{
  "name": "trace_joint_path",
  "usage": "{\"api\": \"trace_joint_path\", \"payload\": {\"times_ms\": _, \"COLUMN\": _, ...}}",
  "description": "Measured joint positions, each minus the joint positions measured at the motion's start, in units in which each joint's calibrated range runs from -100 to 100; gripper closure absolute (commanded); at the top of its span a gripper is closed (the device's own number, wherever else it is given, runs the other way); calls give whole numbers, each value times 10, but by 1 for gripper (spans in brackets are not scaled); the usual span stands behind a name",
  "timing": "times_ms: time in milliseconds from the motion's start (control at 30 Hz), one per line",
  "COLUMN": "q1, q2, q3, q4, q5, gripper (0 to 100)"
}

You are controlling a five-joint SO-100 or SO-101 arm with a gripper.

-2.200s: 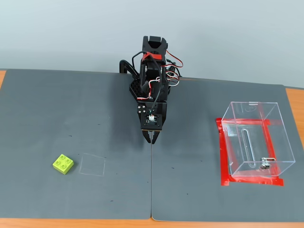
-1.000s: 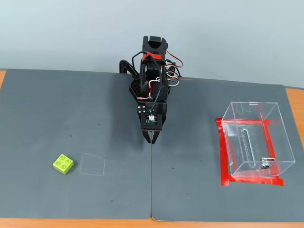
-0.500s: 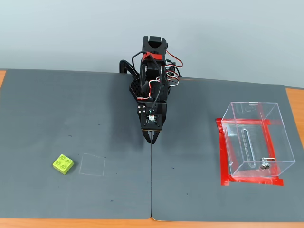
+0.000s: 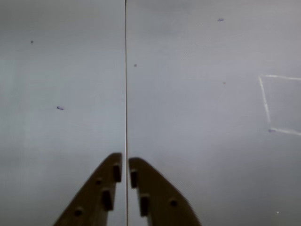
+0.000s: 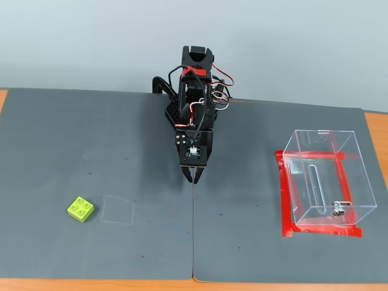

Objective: Pick the green lego block and place it into the transparent box

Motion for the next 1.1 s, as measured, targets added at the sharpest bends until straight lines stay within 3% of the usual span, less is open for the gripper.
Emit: {"api": "trace_joint_path", "payload": {"times_ms": 1100, "q1": 3, "q2": 0, "q3": -24, "q4": 5, "q5": 0, "gripper": 98}}
